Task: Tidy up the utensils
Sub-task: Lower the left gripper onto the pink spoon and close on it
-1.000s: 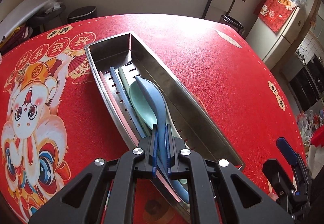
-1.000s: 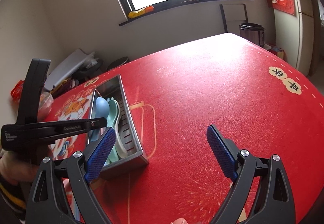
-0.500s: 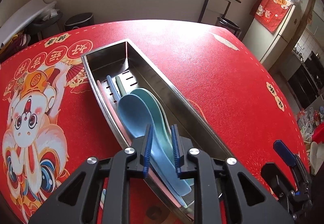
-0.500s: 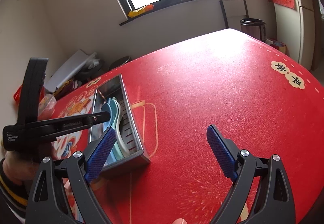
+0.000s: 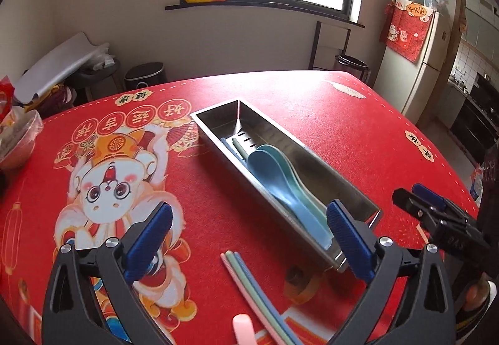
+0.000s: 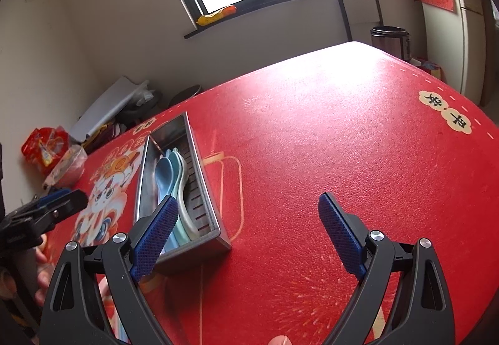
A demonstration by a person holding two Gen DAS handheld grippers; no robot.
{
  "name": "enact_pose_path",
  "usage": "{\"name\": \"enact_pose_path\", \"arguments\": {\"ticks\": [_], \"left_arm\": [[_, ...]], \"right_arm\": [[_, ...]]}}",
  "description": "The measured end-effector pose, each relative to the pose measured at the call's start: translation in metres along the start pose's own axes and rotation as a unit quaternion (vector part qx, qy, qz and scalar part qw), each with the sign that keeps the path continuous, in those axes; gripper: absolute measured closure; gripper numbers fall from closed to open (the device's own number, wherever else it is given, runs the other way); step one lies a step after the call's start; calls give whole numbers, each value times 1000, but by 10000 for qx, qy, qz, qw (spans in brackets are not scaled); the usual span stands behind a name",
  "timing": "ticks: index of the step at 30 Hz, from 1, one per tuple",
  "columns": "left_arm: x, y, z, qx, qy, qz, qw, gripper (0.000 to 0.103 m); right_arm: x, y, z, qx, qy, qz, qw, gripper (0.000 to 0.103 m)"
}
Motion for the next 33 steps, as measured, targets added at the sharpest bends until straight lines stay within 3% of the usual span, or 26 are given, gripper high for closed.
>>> {"name": "enact_pose_path", "arguments": {"ticks": [10,17,24,33], "left_arm": [[-63,-53,41,158,-369,-28,9992,6],[-102,-69,40,179,-113,108,9997,6],[-120,-67,36,52,-33,241,9997,6],[-129,-67,40,-64,-187,217,9996,6]], "right_arm": [[-7,-8,13,-125,-226,-90,9996,15],[-28,-30,24,-291,-447,38,9986,15],[-50,-42,32,-348,-585,291,9973,15],[-68,-50,41,-125,-533,583,9968,15]]}}
Point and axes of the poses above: each gripper's, at about its wrist camera, not at the fingertips, and y roughly the way its jaws point, z to its left, x to its top, the point moved 4 cm from there along y, roughly the way its jaws point, and after that the axes turned 1 degree about -z, right-handed, at the moved point
